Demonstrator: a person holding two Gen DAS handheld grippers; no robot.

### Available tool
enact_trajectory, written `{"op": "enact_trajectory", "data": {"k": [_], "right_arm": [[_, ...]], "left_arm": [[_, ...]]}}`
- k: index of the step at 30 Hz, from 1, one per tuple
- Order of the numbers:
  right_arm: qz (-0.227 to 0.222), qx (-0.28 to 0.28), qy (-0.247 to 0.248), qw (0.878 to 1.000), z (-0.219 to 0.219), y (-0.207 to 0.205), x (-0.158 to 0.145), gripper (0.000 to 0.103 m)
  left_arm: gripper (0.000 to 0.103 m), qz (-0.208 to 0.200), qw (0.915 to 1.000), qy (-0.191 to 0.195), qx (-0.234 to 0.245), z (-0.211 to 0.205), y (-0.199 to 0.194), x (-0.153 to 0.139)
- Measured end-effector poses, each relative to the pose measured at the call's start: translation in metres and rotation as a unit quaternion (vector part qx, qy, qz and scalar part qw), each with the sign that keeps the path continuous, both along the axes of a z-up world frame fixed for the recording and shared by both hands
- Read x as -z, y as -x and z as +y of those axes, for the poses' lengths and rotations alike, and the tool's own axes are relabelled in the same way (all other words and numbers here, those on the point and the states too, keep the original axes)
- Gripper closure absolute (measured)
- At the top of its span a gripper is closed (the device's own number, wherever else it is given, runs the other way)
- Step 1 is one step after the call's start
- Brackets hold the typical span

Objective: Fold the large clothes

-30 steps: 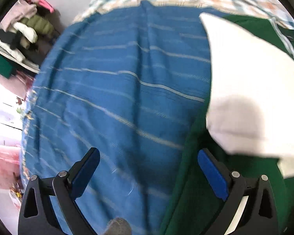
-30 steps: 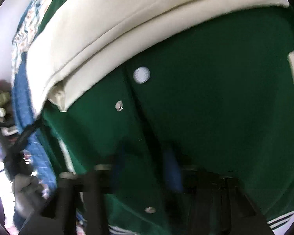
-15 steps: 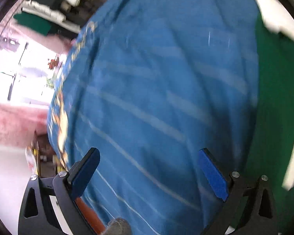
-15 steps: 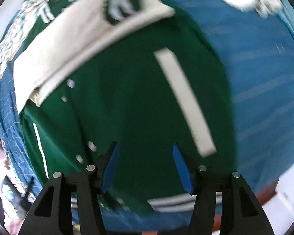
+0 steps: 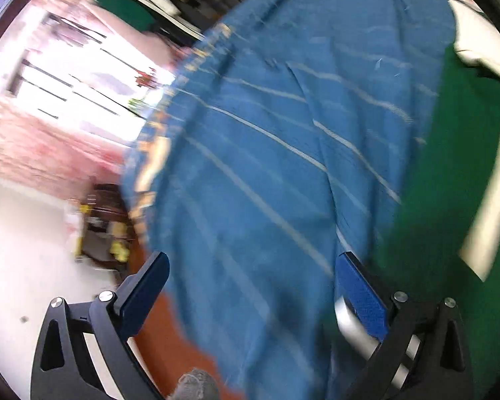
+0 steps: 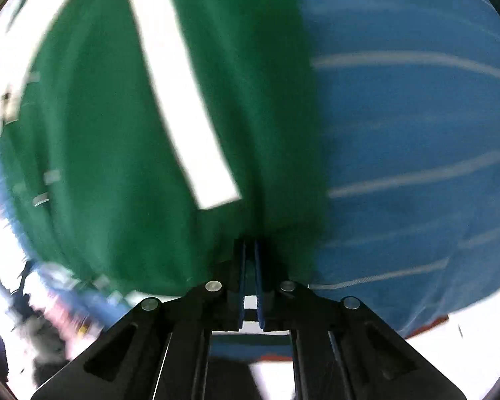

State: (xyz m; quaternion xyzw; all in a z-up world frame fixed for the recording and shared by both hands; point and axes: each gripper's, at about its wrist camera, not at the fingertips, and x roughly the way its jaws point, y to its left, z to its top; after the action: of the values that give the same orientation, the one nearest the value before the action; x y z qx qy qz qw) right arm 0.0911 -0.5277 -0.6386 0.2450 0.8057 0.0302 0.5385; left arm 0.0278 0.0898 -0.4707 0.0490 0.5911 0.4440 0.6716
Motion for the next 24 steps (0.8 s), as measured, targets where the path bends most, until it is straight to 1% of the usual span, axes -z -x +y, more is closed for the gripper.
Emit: {"op": "enact_trajectory", "data": {"k": [1, 2, 3, 4, 5, 7, 9, 11, 12, 13, 14, 15, 16, 17, 20, 21, 23, 24], "right_arm": [[-0.024, -0.001, -0.011, 1.0, -0.013, -0.013, -0.016, 0.084], [-0.058, -0.015, -0.006, 0.998, -0.026, -0.032, -0.032, 0.076], [-0.089, -0.029, 0.0, 0.996, -0.035, -0.047, -0.042, 0.058], [-0.113, -0.043, 0.008, 0.993, -0.044, -0.063, -0.048, 0.051], [-0.141, -0.066, 0.025, 0.988, -0.05, -0.086, -0.052, 0.051], [-0.171, -0.092, 0.033, 0.98, -0.055, -0.122, -0.047, 0.051], [-0.196, -0.126, 0.052, 0.971, -0.043, -0.153, -0.034, 0.051], [-0.214, -0.17, 0.068, 0.96, -0.04, -0.186, -0.016, 0.051], [-0.218, -0.183, 0.07, 0.956, -0.043, -0.195, -0.005, 0.058], [-0.227, -0.196, 0.071, 0.951, -0.043, -0.204, 0.001, 0.093], [-0.233, -0.18, 0.066, 0.953, -0.051, -0.211, 0.004, 0.095], [-0.233, -0.146, 0.049, 0.96, -0.061, -0.211, 0.005, 0.095], [-0.232, -0.104, 0.032, 0.967, -0.08, -0.211, 0.006, 0.095], [-0.228, -0.073, 0.021, 0.971, -0.097, -0.208, 0.009, 0.095], [-0.2, -0.015, 0.0, 0.98, -0.123, -0.2, 0.024, 0.096], [-0.193, -0.009, -0.003, 0.981, -0.122, -0.199, 0.028, 0.094], [-0.164, -0.007, 0.005, 0.986, -0.124, -0.203, 0.023, 0.088], [-0.15, -0.011, 0.014, 0.989, -0.123, -0.2, 0.014, 0.077]], "left_arm": [[0.0, 0.003, 0.9999, -0.013, 0.0, -0.023, 0.001, -0.012], [0.0, 0.001, 0.9998, -0.021, 0.003, -0.046, 0.001, -0.021], [0.0, -0.003, 0.9996, -0.025, 0.008, -0.066, -0.001, -0.025], [0.0, -0.008, 0.9995, -0.026, 0.014, -0.091, -0.006, -0.029], [0.0, -0.012, 0.9994, -0.023, 0.021, -0.11, -0.012, -0.028], [0.0, -0.016, 0.999, -0.012, 0.039, -0.15, -0.033, -0.016], [0.0, -0.015, 0.9988, 0.01, 0.046, -0.182, -0.057, 0.005], [0.0, -0.005, 0.9984, 0.02, 0.053, -0.196, -0.078, 0.028], [0.0, 0.0, 0.9979, 0.018, 0.063, -0.205, -0.089, 0.043], [0.0, 0.01, 0.9973, 0.009, 0.072, -0.21, -0.098, 0.056], [0.0, 0.019, 0.9966, 0.002, 0.08, -0.216, -0.103, 0.064], [0.0, 0.028, 0.9959, -0.003, 0.086, -0.217, -0.106, 0.075], [0.0, 0.033, 0.9957, -0.003, 0.087, -0.216, -0.107, 0.079], [0.0, 0.031, 0.9956, 0.005, 0.088, -0.215, -0.108, 0.085], [0.0, 0.008, 0.9959, 0.021, 0.087, -0.212, -0.104, 0.085], [0.0, -0.002, 0.9964, 0.029, 0.079, -0.208, -0.102, 0.085], [0.0, -0.003, 0.9954, 0.055, 0.078, -0.201, -0.099, 0.08], [0.0, -0.01, 0.9952, 0.068, 0.069, -0.196, -0.094, 0.073]]}}
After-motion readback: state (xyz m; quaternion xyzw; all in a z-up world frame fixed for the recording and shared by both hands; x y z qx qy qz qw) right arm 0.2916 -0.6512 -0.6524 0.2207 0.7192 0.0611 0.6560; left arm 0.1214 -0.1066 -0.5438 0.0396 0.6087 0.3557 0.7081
